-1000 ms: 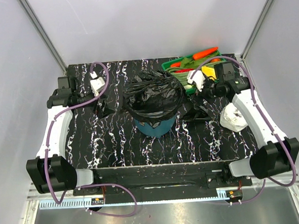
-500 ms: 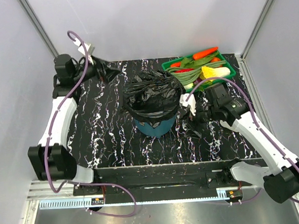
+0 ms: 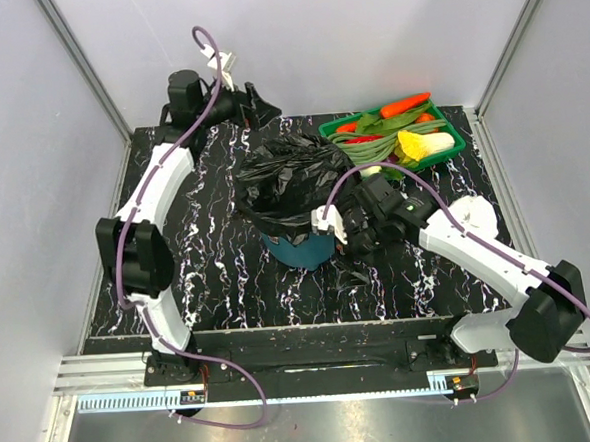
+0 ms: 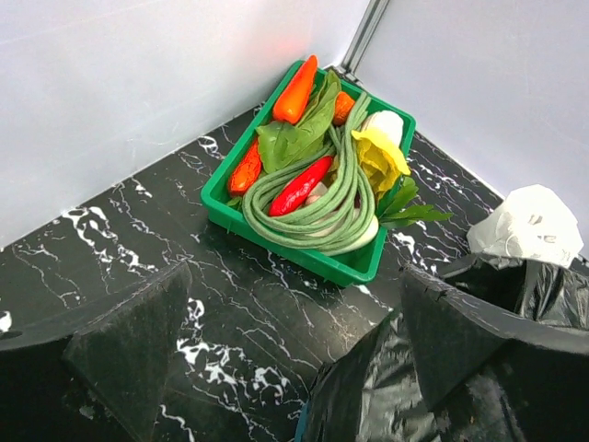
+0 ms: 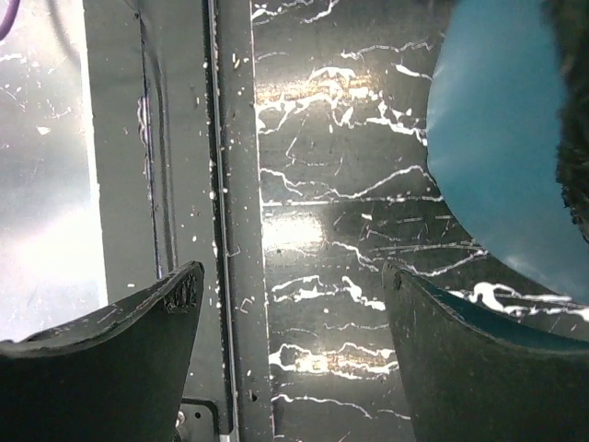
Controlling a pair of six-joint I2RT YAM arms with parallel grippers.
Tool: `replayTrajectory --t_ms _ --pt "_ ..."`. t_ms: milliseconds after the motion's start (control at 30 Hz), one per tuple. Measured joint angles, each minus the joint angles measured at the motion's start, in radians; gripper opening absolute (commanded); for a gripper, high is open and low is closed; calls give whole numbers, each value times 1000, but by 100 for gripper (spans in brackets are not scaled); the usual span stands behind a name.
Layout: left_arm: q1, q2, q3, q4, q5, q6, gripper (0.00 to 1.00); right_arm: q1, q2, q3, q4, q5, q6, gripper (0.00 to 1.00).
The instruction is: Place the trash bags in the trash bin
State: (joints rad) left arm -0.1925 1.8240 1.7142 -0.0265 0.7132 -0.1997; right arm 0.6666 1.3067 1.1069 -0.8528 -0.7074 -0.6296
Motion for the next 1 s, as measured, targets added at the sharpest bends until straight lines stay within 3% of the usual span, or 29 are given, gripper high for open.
replayTrajectory --t_ms 167,467,733,1000 --pt "-40 93 118 -114 2 48 99 41 19 28 24 43 13 82" --pt "-69 123 104 -170 48 98 97 45 6 32 53 196 33 80" --pt "-68 17 -69 -171 71 158 95 43 -6 32 77 327 56 77" --pt "-68 -76 -171 -170 72 168 91 8 -32 18 85 359 87 75"
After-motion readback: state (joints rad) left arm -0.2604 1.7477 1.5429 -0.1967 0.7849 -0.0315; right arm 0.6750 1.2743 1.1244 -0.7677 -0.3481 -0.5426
